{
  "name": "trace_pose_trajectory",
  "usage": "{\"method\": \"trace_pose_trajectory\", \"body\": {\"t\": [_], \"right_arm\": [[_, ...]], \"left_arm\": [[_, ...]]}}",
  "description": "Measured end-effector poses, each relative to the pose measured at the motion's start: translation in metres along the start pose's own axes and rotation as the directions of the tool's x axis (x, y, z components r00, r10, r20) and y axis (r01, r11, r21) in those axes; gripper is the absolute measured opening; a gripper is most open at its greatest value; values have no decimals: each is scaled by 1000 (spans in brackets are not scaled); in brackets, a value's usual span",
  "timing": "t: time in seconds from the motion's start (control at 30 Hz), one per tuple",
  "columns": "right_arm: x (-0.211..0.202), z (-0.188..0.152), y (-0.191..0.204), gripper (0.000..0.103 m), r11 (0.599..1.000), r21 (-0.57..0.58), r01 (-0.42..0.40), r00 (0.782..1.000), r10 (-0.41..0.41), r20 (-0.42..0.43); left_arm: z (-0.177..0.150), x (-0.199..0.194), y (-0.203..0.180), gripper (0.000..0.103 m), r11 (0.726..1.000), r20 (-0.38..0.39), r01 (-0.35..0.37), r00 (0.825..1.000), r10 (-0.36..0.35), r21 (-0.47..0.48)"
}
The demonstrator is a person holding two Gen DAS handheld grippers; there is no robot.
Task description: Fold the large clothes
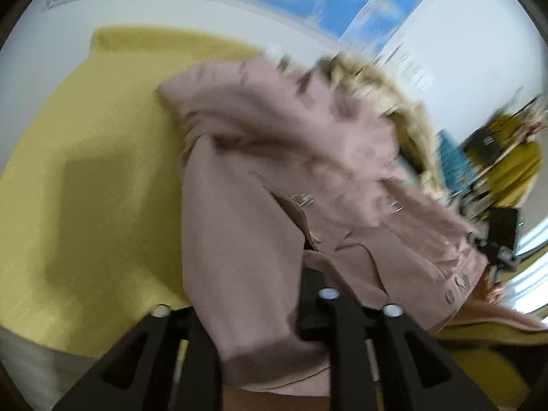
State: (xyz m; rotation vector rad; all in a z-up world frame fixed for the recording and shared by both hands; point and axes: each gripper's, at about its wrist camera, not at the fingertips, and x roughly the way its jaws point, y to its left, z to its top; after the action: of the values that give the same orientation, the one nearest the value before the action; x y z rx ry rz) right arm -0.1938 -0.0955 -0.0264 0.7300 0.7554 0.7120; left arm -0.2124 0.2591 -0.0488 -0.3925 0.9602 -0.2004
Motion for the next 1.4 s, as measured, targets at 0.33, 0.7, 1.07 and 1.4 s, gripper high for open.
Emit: {"method": "trace_pose_trajectory", "body": {"t": [0.33, 0.7, 1.07, 1.4], "right_arm": [[40, -30, -40, 65, 992, 112, 65, 982, -44, -185], [35, -7, -11, 9, 997, 52, -62, 995, 65, -69], [9, 103, -20, 9, 992, 82, -96, 978, 78, 192], [31, 199, -67, 9, 983, 180, -37, 976, -3, 216]], "left_arm": [[-23, 35, 7, 55, 997, -102, 41, 994, -34, 67], [-3, 2, -3, 2, 998, 25, 54, 998, -55, 19], [96, -29, -9, 3, 997, 96, 78, 992, -76, -19], [206, 1, -5, 3, 1000, 31, 16, 999, -15, -24]]}}
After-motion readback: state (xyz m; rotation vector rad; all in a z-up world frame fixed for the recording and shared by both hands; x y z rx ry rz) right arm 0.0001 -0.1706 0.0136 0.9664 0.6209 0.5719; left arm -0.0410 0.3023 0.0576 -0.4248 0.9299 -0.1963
